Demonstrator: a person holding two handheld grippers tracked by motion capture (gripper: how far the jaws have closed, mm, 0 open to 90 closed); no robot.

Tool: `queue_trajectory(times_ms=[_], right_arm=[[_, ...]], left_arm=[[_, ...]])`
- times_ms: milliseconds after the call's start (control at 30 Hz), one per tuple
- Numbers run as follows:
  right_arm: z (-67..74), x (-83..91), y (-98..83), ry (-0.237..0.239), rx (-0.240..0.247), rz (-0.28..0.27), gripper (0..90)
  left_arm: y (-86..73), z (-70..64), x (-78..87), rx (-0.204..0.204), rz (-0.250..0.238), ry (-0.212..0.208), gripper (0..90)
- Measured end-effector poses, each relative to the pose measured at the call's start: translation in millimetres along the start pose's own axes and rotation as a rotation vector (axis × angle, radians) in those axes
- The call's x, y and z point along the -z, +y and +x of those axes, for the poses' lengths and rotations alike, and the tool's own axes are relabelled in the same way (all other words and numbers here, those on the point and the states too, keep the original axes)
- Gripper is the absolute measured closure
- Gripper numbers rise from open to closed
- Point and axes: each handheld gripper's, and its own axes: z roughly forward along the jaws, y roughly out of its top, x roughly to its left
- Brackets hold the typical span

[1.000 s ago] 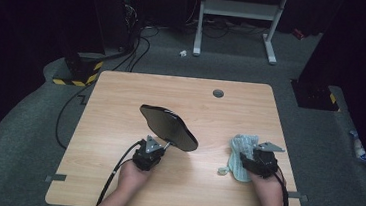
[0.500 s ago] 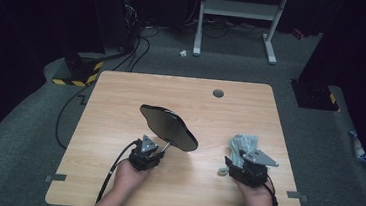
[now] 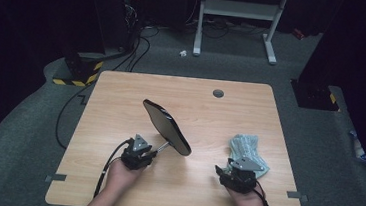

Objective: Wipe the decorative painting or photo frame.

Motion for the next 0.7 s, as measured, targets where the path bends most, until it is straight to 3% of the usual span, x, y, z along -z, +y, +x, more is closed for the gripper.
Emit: queue_trajectory(times_ms=[333, 700], right_arm=[[4.0, -2.6, -0.2, 0.017, 0.020, 0.009, 43.2], [3.1, -1.9, -1.0, 0.026, 0.017, 0.011, 44.4]], left_arm=[[1.5, 14.8, -3.5, 0.047, -0.009, 0.034, 69.6], [13.2, 23.8, -15.3, 0.063, 0.006, 0.072, 71.5]])
